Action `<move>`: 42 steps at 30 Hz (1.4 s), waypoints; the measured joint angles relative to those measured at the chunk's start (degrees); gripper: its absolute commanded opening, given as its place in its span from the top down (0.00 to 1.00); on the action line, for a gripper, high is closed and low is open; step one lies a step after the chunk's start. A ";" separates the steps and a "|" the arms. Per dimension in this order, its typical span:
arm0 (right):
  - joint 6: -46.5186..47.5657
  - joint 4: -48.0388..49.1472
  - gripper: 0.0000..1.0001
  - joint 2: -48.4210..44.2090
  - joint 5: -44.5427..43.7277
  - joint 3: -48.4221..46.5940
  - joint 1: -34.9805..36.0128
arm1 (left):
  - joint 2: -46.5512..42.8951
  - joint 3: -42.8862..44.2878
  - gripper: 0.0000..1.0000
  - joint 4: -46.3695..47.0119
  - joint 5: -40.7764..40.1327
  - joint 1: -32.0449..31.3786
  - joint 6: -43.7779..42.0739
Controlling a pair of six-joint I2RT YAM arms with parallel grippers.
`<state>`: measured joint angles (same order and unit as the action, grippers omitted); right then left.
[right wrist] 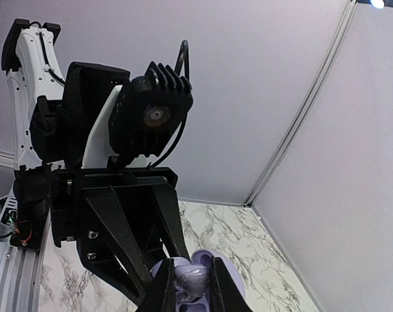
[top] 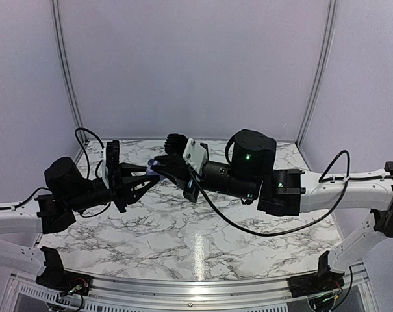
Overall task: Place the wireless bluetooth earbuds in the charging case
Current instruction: Insert the left earbud into the left side groove of the charging case, then adjust the left earbud in the left side groove of the charging case.
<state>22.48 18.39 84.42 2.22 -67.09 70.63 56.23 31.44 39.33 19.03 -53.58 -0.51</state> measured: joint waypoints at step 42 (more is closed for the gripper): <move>-1.44 -4.20 0.63 -2.34 1.03 -3.39 0.00 | -0.02 -0.02 1.00 2.86 -2.03 0.00 2.91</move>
<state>21.04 14.20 82.08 3.25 -70.48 70.63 56.21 31.42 42.19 16.99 -53.58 2.39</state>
